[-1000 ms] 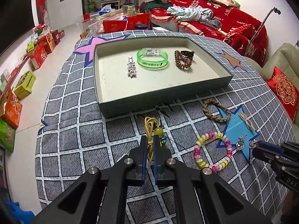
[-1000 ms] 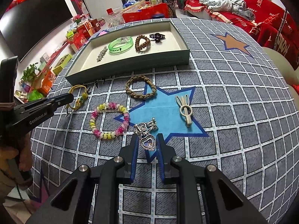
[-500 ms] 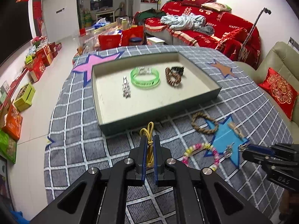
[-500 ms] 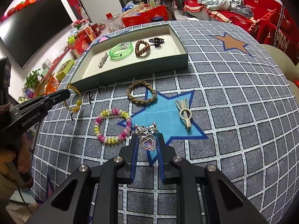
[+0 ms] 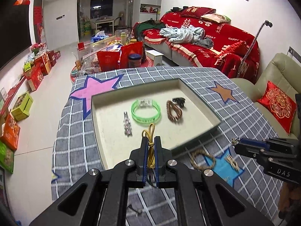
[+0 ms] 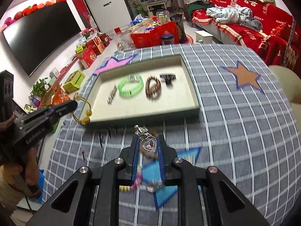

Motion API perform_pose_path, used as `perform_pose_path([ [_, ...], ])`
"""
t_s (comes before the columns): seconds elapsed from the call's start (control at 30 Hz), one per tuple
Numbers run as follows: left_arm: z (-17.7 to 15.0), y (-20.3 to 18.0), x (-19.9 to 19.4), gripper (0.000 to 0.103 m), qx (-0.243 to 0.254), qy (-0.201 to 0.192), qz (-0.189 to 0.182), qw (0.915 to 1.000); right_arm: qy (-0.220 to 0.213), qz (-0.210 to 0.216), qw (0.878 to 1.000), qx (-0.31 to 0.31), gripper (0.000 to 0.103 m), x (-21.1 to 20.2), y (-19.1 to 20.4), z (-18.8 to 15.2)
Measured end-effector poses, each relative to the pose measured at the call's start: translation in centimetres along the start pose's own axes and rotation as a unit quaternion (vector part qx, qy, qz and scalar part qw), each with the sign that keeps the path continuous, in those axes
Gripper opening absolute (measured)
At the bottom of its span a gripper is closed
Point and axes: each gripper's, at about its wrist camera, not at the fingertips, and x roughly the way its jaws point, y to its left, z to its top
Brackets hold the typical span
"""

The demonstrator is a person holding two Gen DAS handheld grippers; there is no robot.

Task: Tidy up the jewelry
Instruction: 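Lift the hair tie toward the tray with the left tool while the right tool carries the heart pendant, then lower the hair tie into the tray and open the left tool while the right tool releases the pendant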

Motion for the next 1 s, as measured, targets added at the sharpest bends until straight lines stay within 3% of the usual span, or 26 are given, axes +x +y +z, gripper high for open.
perform_pose_path([
  [0.3,2.4,1.5,5.0,0.022,-0.009,0.03,-0.008,0.9995,0.017,-0.01,1.0,-0.003,0.021,5.1,-0.1,5.0],
  [0.77,2.2,0.4,12.1,0.022,0.021,0.122,-0.043,0.9914,0.064,-0.053,0.996,0.021,0.021,12.1,-3.3,7.2],
  [1.0,2.3,0.5,13.9,0.022,0.016,0.136,-0.034,0.99,0.07,-0.063,0.995,0.033,0.021,13.9,-4.1,7.8],
])
